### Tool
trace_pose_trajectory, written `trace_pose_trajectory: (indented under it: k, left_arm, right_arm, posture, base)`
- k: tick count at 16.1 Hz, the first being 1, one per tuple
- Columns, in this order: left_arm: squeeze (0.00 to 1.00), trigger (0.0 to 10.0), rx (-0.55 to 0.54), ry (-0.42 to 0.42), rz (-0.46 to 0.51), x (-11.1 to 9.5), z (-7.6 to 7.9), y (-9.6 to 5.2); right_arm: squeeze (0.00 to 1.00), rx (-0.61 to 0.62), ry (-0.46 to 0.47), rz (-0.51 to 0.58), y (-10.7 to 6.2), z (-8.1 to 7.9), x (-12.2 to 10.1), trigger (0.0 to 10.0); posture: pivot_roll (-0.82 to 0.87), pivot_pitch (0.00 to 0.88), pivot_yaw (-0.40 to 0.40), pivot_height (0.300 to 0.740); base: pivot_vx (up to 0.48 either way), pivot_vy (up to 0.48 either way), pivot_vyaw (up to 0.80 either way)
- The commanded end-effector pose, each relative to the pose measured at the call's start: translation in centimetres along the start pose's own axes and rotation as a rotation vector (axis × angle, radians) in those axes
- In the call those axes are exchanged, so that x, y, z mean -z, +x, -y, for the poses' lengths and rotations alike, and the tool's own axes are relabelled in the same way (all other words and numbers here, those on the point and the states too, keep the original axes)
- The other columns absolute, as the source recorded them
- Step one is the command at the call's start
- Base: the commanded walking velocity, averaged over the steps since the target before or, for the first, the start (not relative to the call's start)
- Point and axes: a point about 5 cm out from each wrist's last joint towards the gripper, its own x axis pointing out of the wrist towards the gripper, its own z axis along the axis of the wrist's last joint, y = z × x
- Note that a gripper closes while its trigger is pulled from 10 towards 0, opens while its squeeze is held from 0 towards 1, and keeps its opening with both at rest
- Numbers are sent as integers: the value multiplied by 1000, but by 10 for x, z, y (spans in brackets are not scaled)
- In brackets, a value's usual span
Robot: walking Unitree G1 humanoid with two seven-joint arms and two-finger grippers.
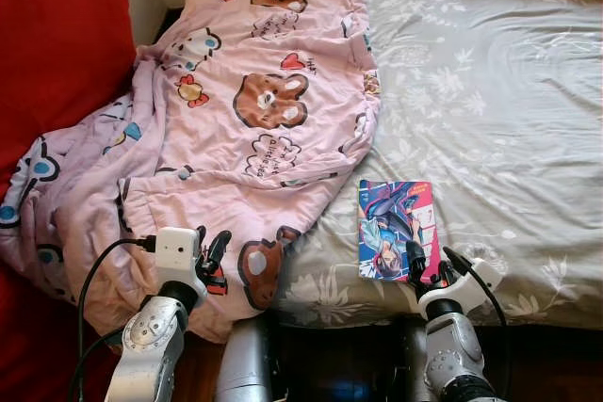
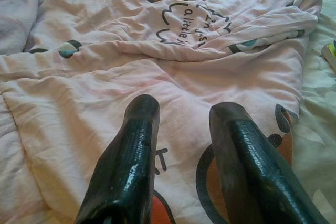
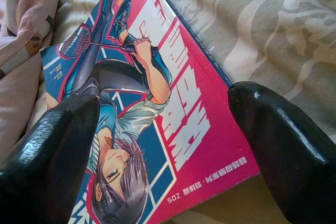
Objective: Clean up the room
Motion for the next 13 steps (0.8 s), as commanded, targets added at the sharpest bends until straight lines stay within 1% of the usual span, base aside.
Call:
trace_pose_trajectory:
  k: [1,4,5,7,13]
  left_arm:
    - [0,10000,-22,13,-28,7,-6,-5]
    - [0,10000,-24,14,-28,7,-7,-5]
    - [0,10000,-24,15,-31,8,-7,-4]
    - [0,10000,-23,15,-32,8,-7,-4]
    - [0,10000,-26,18,-31,7,-8,-4]
  right_arm:
    - [0,30,22,-68,-8,6,16,10000]
    - [0,51,40,-16,-7,11,7,10000]
    - [0,60,17,-6,-7,13,4,10000]
    - [0,62,4,-3,-7,14,3,10000]
    - [0,67,4,-46,-8,15,9,10000]
  posture:
    - [121,202,111,598]
    - [119,202,113,598]
    - [118,200,113,598]
    - [118,201,113,598]
    - [121,200,115,598]
  base:
    - [0,0,0]
    - [0,0,0]
    - [0,0,0]
    - [0,0,0]
    - [0,0,0]
